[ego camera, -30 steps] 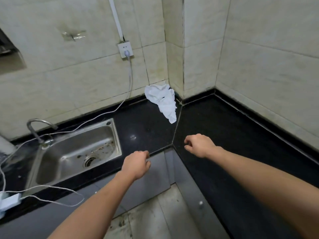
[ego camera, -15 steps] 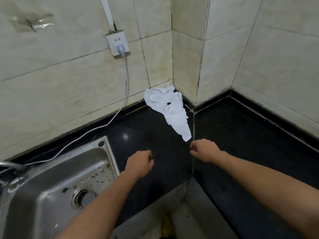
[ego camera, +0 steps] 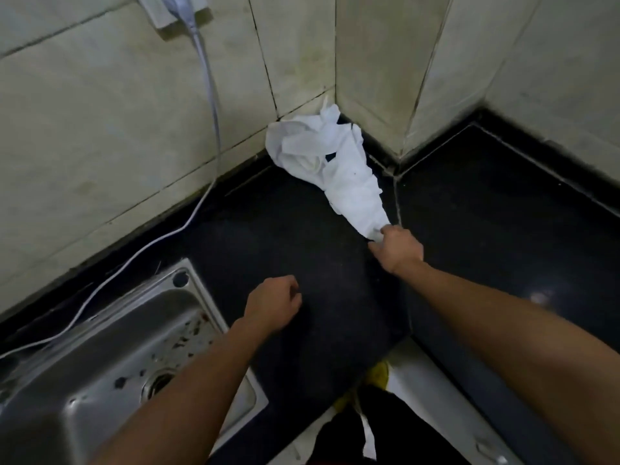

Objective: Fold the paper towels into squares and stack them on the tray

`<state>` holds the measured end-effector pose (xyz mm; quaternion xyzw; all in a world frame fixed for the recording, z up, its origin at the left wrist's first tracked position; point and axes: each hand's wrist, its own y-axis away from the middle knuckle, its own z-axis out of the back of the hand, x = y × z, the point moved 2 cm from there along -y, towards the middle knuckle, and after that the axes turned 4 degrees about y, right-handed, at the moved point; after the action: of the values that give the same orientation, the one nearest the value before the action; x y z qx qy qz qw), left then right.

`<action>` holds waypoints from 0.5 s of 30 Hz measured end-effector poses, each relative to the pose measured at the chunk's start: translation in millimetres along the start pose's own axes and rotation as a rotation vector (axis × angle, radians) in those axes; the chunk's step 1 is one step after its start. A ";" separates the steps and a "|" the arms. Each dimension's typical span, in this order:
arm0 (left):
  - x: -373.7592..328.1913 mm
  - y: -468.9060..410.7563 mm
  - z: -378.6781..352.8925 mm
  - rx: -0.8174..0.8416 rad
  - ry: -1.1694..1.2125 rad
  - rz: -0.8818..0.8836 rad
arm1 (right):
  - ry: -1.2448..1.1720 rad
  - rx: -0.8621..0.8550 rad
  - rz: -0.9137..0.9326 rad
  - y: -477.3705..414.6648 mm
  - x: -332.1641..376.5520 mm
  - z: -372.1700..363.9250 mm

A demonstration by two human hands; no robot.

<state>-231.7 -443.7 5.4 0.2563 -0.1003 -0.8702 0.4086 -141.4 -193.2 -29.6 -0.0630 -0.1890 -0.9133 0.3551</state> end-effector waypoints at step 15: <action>32.2 -18.6 4.0 0.006 0.121 0.116 | -0.004 0.082 0.572 40.9 25.3 -15.3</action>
<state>-263.3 -456.3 -10.0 0.3035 -0.0928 -0.8277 0.4627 -132.3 -242.6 -25.0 -0.1011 -0.2012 -0.7674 0.6003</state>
